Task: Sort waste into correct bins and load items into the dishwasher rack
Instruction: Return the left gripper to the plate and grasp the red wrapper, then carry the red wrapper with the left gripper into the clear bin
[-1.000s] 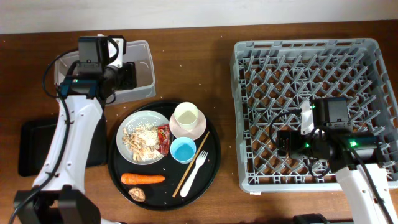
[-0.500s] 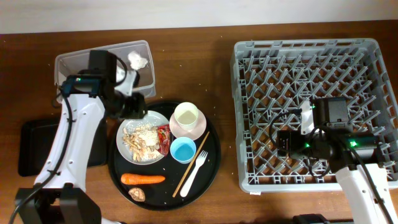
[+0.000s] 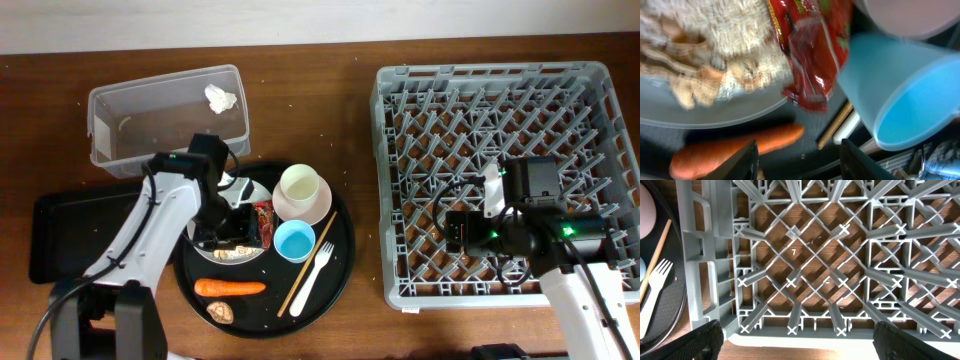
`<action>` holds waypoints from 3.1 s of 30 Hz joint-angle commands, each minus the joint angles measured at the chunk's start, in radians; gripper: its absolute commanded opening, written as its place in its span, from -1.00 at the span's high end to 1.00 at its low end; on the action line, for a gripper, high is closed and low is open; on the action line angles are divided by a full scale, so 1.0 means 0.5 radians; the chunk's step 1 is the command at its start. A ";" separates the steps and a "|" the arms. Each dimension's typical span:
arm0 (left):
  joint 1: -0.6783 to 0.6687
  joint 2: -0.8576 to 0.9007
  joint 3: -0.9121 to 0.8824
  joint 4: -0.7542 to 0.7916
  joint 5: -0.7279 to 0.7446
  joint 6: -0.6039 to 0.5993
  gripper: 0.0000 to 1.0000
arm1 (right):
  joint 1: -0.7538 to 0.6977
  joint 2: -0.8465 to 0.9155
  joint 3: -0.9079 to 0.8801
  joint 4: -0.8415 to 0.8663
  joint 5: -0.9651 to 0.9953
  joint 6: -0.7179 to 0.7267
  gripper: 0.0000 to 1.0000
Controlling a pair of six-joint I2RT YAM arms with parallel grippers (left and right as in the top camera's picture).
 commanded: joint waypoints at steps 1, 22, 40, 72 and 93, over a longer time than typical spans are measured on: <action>-0.002 0.014 -0.124 0.186 0.067 -0.202 -0.06 | 0.011 0.001 0.037 -0.002 -0.011 0.020 -0.97; -0.004 0.014 -0.299 0.464 0.047 -0.388 0.73 | 0.011 0.001 0.037 -0.004 -0.011 0.020 -0.97; 0.002 -0.031 0.346 0.008 -0.131 -0.302 0.99 | 0.010 0.001 0.037 -0.002 -0.010 0.019 -0.96; -0.022 -0.019 -0.318 0.678 -0.019 -0.343 0.46 | 0.011 0.001 0.037 -0.015 -0.011 0.020 -0.97; -0.086 0.028 -0.297 0.678 -0.051 -0.342 0.99 | 0.011 0.001 0.037 -0.016 -0.010 0.020 -0.97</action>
